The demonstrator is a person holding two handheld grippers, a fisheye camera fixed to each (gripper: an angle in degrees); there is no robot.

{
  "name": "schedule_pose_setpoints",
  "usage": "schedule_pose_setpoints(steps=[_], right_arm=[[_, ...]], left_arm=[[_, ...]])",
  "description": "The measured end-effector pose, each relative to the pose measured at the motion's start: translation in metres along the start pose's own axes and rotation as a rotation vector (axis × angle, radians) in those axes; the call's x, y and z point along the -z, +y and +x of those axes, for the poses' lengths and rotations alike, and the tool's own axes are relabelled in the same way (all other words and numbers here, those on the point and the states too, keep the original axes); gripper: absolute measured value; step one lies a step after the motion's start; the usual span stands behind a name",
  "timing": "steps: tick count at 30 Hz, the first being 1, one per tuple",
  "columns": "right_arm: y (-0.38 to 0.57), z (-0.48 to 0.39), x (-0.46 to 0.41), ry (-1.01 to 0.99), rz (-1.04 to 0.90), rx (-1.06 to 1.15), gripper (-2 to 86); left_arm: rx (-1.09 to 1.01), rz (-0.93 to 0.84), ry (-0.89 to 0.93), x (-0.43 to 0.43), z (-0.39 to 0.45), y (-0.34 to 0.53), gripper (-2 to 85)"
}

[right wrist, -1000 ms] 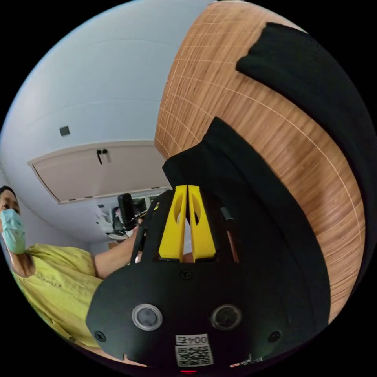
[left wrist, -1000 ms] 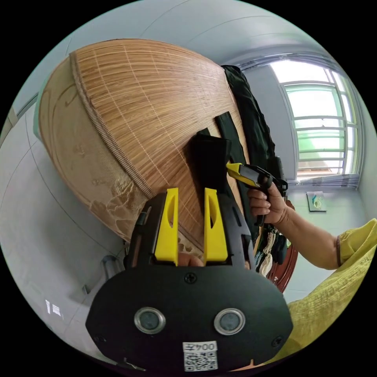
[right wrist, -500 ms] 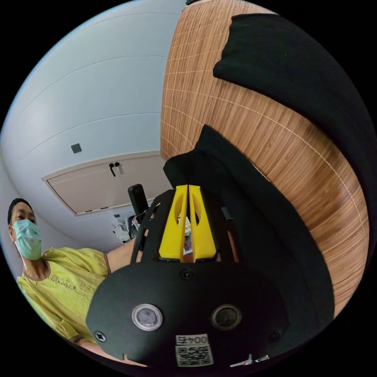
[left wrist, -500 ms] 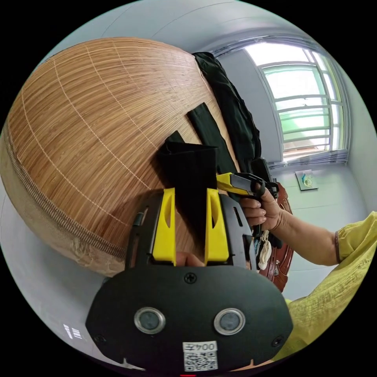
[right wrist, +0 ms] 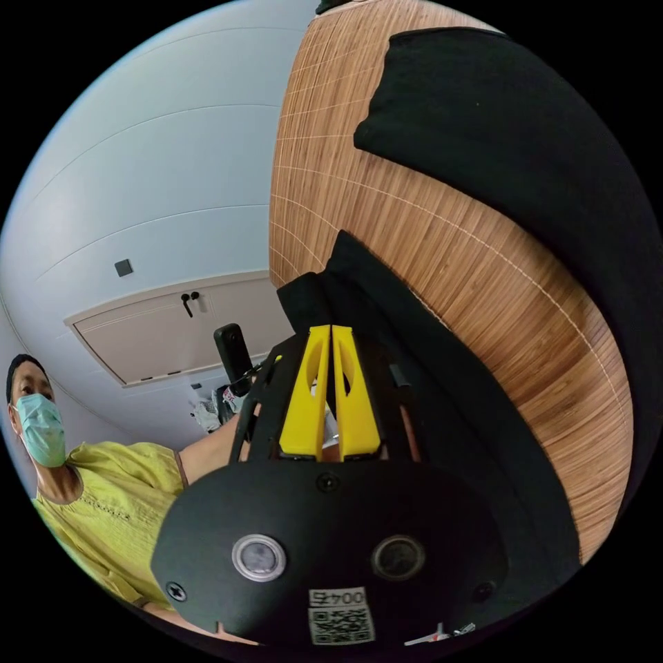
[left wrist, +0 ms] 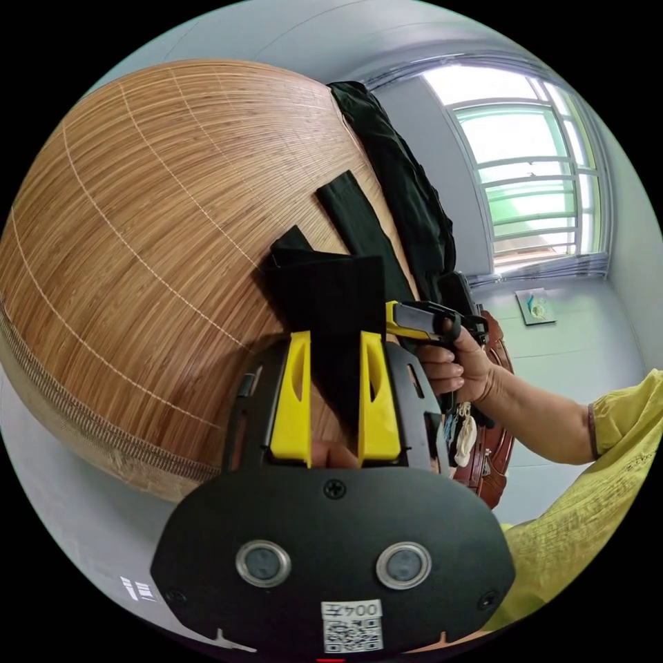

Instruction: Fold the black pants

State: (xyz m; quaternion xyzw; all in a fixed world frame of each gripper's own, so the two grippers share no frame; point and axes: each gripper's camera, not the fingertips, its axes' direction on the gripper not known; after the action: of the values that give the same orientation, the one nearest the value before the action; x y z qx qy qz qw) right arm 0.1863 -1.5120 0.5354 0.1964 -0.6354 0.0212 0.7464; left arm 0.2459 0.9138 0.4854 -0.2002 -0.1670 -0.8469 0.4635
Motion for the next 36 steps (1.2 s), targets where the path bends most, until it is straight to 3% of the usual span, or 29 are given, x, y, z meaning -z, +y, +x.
schedule_pose_setpoints(steps=[12, 17, 26, 36], right_arm=[[-0.004, -0.015, -0.067, 0.198, -0.063, 0.187, 4.3], [-0.002, -0.038, -0.109, 0.661, -0.079, 0.429, 6.6], [-0.002, -0.04, -0.217, 1.078, -0.318, 0.72, 6.4], [-0.017, -0.059, -0.23, 1.147, -0.343, 0.772, -0.4]], left_arm=[[0.163, 0.07, -0.014, 0.002, -0.014, 0.037, 2.7], [0.299, 0.11, 0.033, 0.002, -0.029, 0.061, 2.3], [0.389, 0.108, 0.07, -0.008, -0.043, 0.069, 2.2], [0.395, 0.099, 0.009, -0.008, -0.035, 0.069, 1.7]])
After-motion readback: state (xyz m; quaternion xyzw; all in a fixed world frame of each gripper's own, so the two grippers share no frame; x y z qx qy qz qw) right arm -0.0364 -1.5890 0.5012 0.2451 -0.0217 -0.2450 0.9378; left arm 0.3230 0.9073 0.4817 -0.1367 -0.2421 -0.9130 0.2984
